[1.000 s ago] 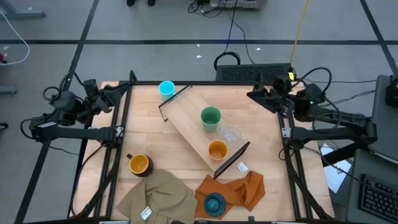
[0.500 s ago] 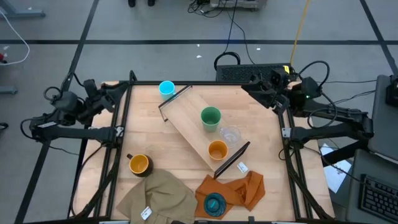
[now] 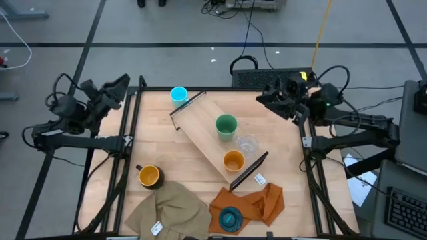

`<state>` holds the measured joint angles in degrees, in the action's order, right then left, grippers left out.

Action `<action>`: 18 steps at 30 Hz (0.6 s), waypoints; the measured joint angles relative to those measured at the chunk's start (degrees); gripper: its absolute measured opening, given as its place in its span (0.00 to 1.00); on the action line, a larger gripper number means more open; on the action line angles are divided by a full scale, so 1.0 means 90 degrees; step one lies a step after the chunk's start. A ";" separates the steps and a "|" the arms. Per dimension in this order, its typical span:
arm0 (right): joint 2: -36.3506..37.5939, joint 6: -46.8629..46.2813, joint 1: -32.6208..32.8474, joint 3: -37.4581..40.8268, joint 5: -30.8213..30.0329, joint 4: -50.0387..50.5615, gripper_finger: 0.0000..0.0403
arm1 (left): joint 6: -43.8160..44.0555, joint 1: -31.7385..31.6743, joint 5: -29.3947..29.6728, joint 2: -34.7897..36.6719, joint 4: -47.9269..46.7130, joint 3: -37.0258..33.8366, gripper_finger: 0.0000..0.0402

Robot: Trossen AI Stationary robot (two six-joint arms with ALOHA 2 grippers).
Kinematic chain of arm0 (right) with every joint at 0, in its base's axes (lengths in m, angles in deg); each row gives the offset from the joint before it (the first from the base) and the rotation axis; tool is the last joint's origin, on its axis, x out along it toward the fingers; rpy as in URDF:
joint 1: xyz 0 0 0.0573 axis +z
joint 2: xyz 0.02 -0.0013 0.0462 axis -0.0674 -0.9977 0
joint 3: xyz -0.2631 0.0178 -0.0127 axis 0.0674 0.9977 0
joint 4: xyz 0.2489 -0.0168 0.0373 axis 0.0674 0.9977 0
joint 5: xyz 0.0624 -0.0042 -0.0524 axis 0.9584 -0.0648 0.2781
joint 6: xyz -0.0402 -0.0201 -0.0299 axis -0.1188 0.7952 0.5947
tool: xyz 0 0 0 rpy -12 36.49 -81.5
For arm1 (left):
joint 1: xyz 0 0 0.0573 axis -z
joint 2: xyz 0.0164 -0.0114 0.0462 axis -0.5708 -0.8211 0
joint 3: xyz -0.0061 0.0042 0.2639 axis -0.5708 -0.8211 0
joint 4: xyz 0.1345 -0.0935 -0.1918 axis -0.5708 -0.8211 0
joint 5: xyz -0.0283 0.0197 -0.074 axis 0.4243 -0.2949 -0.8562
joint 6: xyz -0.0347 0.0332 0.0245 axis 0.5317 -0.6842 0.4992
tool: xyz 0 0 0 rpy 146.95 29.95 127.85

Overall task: Stack small to large cups/mugs on shelf
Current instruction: Put the blue cup on the shelf

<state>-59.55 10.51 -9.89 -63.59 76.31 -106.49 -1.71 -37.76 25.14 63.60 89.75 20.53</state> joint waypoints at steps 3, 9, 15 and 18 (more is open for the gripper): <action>-0.0005 0.0075 0.0100 0.0000 0.0002 0.0013 0.49 | 0.0356 0.0000 -0.0120 0.0001 0.0043 0.0000 0.76; -0.0005 0.0160 0.0223 0.0000 -0.0010 0.0089 0.49 | -0.0481 0.0000 -0.0485 -0.0182 0.0637 0.0006 0.79; -0.0002 -0.0009 0.0246 0.0000 -0.0030 0.0095 0.49 | -0.0743 -0.0080 -0.0488 -0.0783 -0.0272 0.0444 0.80; -0.0002 -0.0013 0.0321 0.0000 -0.0028 0.0095 0.49 | -0.0640 -0.0229 -0.0474 -0.1240 -0.1370 0.1073 0.80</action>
<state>-59.58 10.38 -7.00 -63.59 76.05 -105.64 -7.47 -39.82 20.88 52.44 77.41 30.18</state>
